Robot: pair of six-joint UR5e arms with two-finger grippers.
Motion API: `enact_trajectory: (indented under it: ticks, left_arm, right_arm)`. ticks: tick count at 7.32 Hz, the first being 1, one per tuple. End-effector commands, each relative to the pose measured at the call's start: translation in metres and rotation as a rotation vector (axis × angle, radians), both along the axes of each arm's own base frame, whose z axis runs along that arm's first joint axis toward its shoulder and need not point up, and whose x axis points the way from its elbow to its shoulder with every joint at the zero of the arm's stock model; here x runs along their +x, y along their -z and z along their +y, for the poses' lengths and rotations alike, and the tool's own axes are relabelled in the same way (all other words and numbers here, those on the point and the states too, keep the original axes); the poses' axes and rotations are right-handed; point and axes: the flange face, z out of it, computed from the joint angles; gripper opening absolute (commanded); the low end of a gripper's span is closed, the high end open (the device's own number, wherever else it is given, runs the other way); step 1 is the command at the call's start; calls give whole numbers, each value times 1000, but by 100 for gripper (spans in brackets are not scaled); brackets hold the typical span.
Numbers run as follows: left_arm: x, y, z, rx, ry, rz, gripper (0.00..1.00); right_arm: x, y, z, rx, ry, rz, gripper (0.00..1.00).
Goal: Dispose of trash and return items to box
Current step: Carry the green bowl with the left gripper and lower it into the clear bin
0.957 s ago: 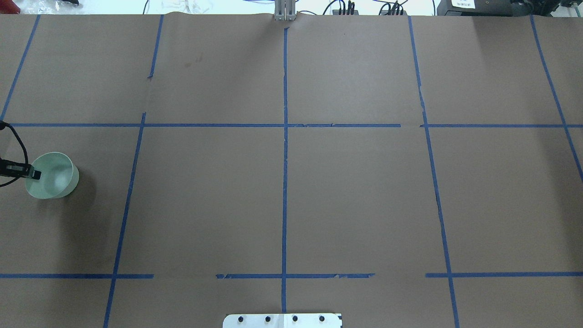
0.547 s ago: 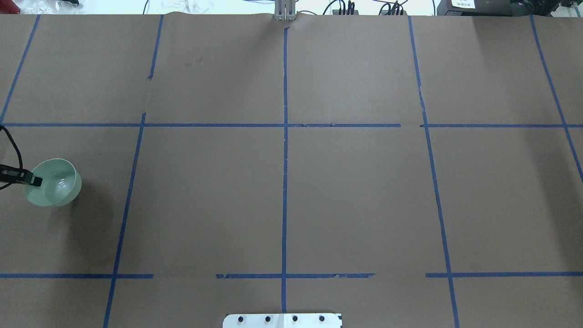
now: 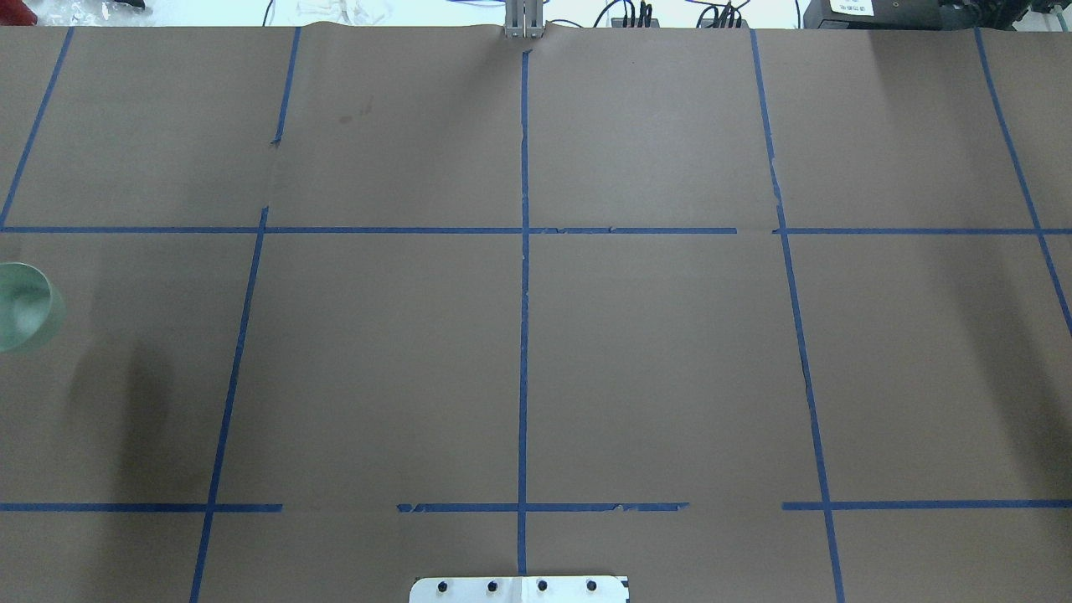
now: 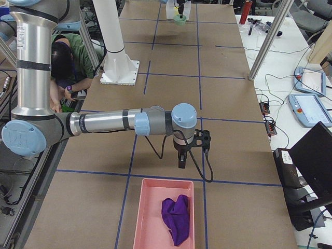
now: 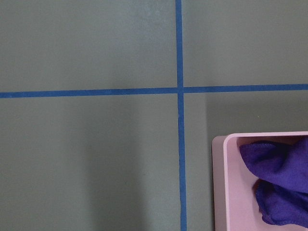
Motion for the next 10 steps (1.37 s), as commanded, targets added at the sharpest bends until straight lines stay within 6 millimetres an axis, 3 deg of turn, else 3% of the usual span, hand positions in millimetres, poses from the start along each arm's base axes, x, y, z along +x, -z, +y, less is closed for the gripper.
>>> enact_trajectory:
  ticks: [1,2,3,5,6,7,10]
  left_arm:
    - [-79,-15,-30,23,-3,-97,0]
    - [-114,-48,-28,23,6,-118,0]
    - [-148,-86,-23,19,10,-135,0]
    - [-210,-140,9,-1,53,-150,0]
    - [-223,-169,26,-28,53,-147,0]
    - [-232,-185,37,-57,74,-142,0]
    - [-243,-207,45,-106,86,-230,0]
  right_arm:
    - [-5,-17,25,92,9,0,100]
    - [-5,-27,40,88,13,-9,100]
    - [-5,-28,41,90,13,-10,100]
    - [-5,-29,42,80,7,-13,100]
    - [-5,-29,42,79,5,-13,100]
    - [-5,-29,42,78,4,-13,100]
    - [-5,-27,41,82,3,-12,100]
